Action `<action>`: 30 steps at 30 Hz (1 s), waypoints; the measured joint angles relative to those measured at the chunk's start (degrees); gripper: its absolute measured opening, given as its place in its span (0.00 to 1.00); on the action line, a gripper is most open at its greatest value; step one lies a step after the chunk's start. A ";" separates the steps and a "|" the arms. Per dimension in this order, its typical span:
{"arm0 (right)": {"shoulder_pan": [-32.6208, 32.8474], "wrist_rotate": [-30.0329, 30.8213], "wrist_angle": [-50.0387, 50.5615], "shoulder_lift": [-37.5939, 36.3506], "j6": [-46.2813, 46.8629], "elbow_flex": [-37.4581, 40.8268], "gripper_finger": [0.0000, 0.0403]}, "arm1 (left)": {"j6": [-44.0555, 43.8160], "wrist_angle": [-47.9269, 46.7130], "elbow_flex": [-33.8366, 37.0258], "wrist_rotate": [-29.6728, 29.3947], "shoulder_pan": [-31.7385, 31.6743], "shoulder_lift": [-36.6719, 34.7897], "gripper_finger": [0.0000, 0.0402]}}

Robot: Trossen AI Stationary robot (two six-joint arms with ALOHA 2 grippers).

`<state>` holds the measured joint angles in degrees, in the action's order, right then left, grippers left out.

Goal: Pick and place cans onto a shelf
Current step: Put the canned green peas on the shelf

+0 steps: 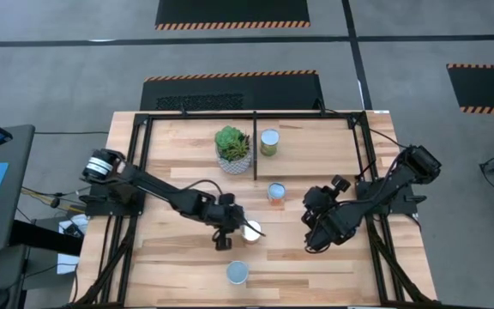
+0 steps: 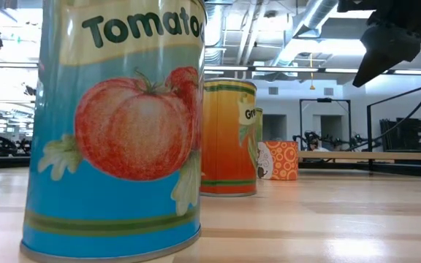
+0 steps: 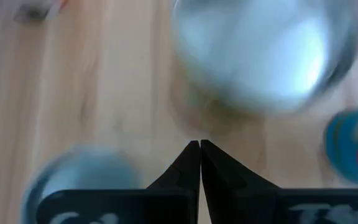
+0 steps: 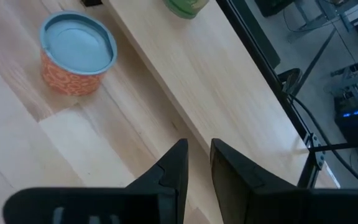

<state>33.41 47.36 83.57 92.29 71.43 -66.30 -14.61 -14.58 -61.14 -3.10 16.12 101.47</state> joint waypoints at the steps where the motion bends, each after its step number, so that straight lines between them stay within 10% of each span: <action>1: 0.10 -0.05 0.02 0.00 0.09 0.00 0.23 | 1.16 -0.31 -1.24 0.42 0.00 0.88 0.00; 13: 1.13 0.31 0.04 -0.02 2.04 0.00 0.23 | 16.31 -1.81 -17.64 0.74 -3.83 9.92 0.00; 30: 0.36 0.30 -7.50 -7.52 -7.36 -0.07 0.23 | 7.73 -46.34 -15.53 -21.61 -5.97 0.49 0.00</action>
<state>33.76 47.66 76.07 84.77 64.07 -66.37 -6.88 -60.92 -76.67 -24.70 10.15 101.97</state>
